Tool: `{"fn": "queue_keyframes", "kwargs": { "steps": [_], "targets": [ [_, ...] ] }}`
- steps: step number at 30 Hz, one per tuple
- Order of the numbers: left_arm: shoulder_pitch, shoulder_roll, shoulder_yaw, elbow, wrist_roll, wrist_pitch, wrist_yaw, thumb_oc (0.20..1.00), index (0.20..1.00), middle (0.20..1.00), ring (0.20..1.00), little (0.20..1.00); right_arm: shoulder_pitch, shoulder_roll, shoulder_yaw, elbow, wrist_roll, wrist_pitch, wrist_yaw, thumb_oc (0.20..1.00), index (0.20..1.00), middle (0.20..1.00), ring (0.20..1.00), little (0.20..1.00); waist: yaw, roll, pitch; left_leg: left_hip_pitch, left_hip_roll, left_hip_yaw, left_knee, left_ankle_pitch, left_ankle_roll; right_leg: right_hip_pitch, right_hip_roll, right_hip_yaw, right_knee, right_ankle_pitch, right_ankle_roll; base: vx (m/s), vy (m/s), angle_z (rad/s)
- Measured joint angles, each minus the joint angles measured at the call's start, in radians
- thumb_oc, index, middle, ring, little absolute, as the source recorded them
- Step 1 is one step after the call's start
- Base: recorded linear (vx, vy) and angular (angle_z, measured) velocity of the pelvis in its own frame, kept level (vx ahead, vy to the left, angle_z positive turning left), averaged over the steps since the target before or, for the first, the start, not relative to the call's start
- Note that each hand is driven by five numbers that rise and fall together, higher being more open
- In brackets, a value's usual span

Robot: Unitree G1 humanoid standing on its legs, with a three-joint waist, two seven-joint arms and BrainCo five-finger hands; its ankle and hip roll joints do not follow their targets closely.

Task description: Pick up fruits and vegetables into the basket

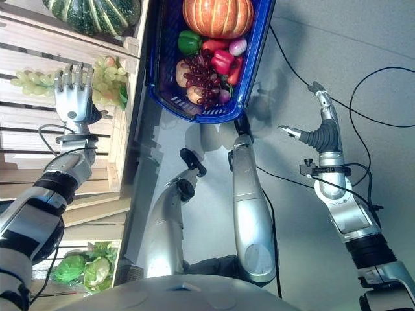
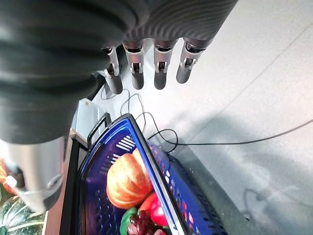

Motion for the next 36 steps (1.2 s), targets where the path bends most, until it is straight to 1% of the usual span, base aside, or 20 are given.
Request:
{"fn": "queue_keyframes", "kwargs": {
  "steps": [4,6,10,15,19,22,25,30,36],
  "targets": [
    [-0.002,0.000,0.000,0.007,-0.008,0.001,0.006,1.000,1.000,1.000,1.000,1.000,-0.001,0.000,0.003,0.000,0.014,-0.003,-0.010,1.000,1.000,1.000,1.000,1.000,-0.013,-0.003,0.001,-0.021,0.006,-0.005,0.023,-0.011,0.001,-0.010,0.003,-0.001,0.002,0.000,0.000,0.00,-0.004,-0.01],
    [-0.004,-0.001,0.000,0.008,-0.007,0.001,0.006,1.000,1.000,1.000,1.000,1.000,-0.001,0.001,0.003,0.000,0.019,-0.006,-0.010,1.000,1.000,1.000,1.000,1.000,-0.017,-0.004,0.001,-0.029,0.006,-0.005,0.028,-0.014,0.002,-0.017,0.002,-0.001,0.003,-0.003,0.005,0.00,0.000,0.00],
    [-0.026,-0.007,0.000,0.015,-0.007,0.007,0.006,1.000,1.000,1.000,1.000,1.000,-0.003,0.004,0.005,0.003,0.033,-0.016,-0.010,1.000,1.000,1.000,1.000,1.000,-0.021,-0.007,0.002,-0.044,0.008,-0.005,0.039,-0.017,0.004,-0.030,0.002,0.000,0.007,-0.002,0.003,0.00,0.000,0.00],
    [-0.056,-0.015,-0.018,0.051,-0.007,0.054,-0.010,1.000,1.000,1.000,1.000,1.000,-0.008,0.009,0.017,0.018,0.040,-0.020,-0.013,1.000,1.000,1.000,1.000,1.000,-0.029,-0.015,0.003,-0.062,0.019,-0.009,0.045,-0.020,0.002,-0.039,0.008,-0.002,0.005,-0.003,0.005,0.00,-0.006,-0.01],
    [-0.073,-0.019,-0.019,0.089,-0.015,0.088,-0.009,1.000,1.000,1.000,1.000,1.000,-0.015,0.011,0.021,0.030,0.056,-0.040,-0.031,1.000,1.000,1.000,1.000,1.000,-0.036,-0.025,0.006,-0.072,0.023,-0.010,0.052,-0.022,0.001,-0.050,0.014,-0.003,0.006,-0.002,0.003,-0.01,-0.025,-0.03],
    [-0.088,-0.028,-0.019,0.117,-0.056,0.110,-0.007,1.000,1.000,1.000,1.000,1.000,-0.030,0.011,0.024,0.037,0.057,-0.042,-0.033,1.000,1.000,1.000,1.000,1.000,-0.045,-0.029,0.005,-0.086,0.023,-0.016,0.057,-0.024,0.000,-0.059,0.014,-0.005,0.006,0.000,0.000,0.00,0.000,0.00],
    [-0.111,-0.029,-0.019,0.133,-0.091,0.113,-0.006,1.000,1.000,1.000,1.000,1.000,-0.044,0.011,0.027,0.042,0.057,-0.048,-0.047,1.000,1.000,1.000,1.000,1.000,-0.045,-0.039,0.006,-0.111,0.024,-0.016,0.068,-0.025,0.001,-0.083,0.014,-0.005,0.011,0.003,-0.004,0.00,0.000,0.00],
    [-0.148,-0.029,-0.019,0.165,-0.120,0.117,-0.008,1.000,1.000,1.000,1.000,1.000,-0.046,0.012,0.048,0.069,0.060,-0.061,-0.049,1.000,1.000,1.000,1.000,1.000,-0.045,-0.043,0.006,-0.138,0.037,-0.027,0.093,-0.034,0.003,-0.093,0.015,-0.015,0.016,0.005,-0.004,0.00,-0.007,0.01],
    [-0.176,-0.029,-0.020,0.166,-0.120,0.154,-0.008,1.000,1.000,1.000,1.000,1.000,-0.050,0.012,0.052,0.081,0.096,-0.063,-0.049,1.000,1.000,1.000,1.000,1.000,-0.046,-0.046,0.007,-0.179,0.039,-0.041,0.114,-0.037,0.004,-0.122,0.015,-0.024,0.027,0.005,-0.005,0.00,-0.009,0.01]
  ]
}}
